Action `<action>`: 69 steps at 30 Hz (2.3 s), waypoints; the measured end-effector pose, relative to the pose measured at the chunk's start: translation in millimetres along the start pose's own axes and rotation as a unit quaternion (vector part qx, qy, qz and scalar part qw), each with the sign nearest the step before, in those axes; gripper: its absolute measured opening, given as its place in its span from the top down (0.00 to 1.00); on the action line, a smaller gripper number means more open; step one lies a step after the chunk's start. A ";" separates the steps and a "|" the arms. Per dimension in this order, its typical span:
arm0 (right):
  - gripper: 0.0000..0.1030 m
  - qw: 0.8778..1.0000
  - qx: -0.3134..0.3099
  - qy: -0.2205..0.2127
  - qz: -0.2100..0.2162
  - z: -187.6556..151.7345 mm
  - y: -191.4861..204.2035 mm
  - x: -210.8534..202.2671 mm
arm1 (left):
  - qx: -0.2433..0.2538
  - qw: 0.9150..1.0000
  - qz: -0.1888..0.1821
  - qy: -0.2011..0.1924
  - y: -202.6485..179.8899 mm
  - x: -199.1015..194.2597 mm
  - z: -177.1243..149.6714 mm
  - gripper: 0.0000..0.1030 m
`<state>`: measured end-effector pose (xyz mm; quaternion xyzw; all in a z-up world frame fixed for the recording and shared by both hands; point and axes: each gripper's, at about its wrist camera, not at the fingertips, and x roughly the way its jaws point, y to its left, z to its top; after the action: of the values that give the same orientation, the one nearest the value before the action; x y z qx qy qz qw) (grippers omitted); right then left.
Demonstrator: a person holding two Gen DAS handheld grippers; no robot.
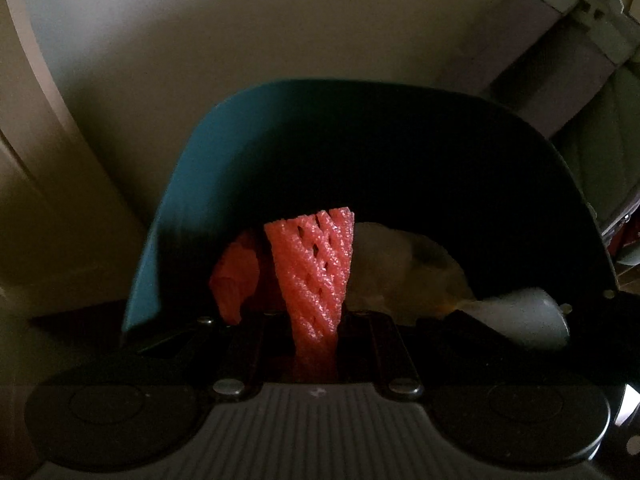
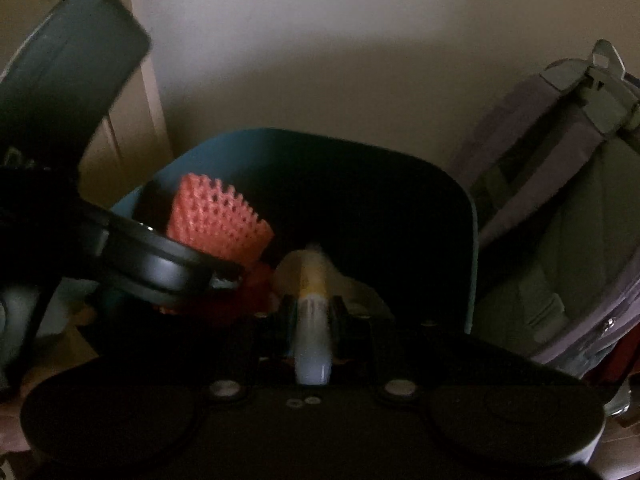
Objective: Collect trash
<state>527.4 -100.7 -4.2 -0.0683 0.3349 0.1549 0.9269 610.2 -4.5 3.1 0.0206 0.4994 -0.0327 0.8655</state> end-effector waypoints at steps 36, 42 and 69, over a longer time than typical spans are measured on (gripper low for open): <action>0.53 0.994 0.001 -0.105 0.020 -42.7 13.5 -176.9 | 0.010 0.990 0.017 -0.138 -10.0 -177.1 -95.3 0.28; 0.48 0.990 0.016 -0.132 0.040 -60.3 14.5 -212.6 | 0.015 0.985 0.024 -0.173 -11.3 -213.8 -135.4 0.28; 0.02 0.967 0.000 -0.237 0.094 -152.1 57.4 -318.6 | 0.001 0.965 0.011 -0.263 -9.3 -298.3 -286.3 0.03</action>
<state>185.2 -158.5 82.4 0.0022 0.1110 0.2535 0.9610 213.5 16.5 118.1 0.0173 0.2539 -0.0278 0.9667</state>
